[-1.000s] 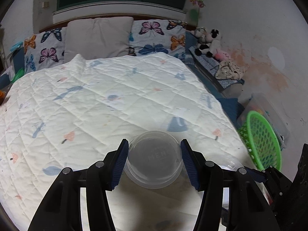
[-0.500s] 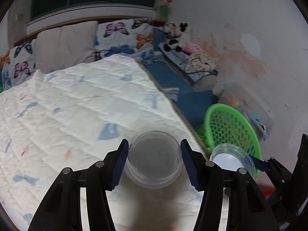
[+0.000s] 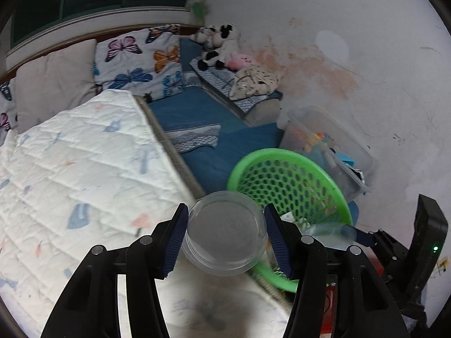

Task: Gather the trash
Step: 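Carry the clear lid and dish over the green basket and open both grippers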

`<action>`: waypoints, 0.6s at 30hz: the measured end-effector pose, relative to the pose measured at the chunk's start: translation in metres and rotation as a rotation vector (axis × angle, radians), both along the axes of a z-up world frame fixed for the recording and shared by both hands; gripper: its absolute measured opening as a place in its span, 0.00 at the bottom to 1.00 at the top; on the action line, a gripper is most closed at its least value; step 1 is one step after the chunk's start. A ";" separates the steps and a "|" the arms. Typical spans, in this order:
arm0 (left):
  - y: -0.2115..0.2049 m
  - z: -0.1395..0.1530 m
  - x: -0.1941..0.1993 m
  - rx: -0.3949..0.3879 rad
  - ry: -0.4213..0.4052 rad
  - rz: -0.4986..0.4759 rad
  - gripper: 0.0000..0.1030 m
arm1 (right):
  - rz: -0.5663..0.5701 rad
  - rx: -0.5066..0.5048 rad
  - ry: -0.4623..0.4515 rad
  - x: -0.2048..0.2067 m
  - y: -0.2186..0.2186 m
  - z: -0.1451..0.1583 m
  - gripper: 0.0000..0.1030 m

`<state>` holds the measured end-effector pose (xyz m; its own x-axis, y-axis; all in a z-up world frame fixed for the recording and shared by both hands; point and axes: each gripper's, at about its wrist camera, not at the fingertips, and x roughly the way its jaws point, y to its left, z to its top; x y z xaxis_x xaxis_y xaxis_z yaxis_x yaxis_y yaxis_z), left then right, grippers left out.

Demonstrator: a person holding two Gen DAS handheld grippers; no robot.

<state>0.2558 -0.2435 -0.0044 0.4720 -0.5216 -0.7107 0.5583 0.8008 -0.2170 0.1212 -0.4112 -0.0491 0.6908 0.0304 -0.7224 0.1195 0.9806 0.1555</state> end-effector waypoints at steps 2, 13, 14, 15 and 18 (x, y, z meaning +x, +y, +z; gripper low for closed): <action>-0.010 0.000 -0.001 0.000 0.000 -0.017 0.52 | -0.012 0.010 0.000 -0.001 -0.008 -0.001 0.90; -0.051 -0.014 -0.005 0.005 0.042 -0.077 0.53 | -0.044 0.018 -0.027 -0.021 -0.021 0.004 0.91; -0.054 -0.016 -0.006 0.005 0.046 -0.080 0.53 | -0.047 0.020 -0.030 -0.023 -0.023 0.005 0.91; -0.057 -0.017 -0.007 0.006 0.049 -0.085 0.53 | -0.050 0.019 -0.034 -0.026 -0.023 0.006 0.91; -0.064 -0.019 -0.010 0.005 0.053 -0.097 0.53 | -0.055 0.029 -0.039 -0.031 -0.024 0.006 0.91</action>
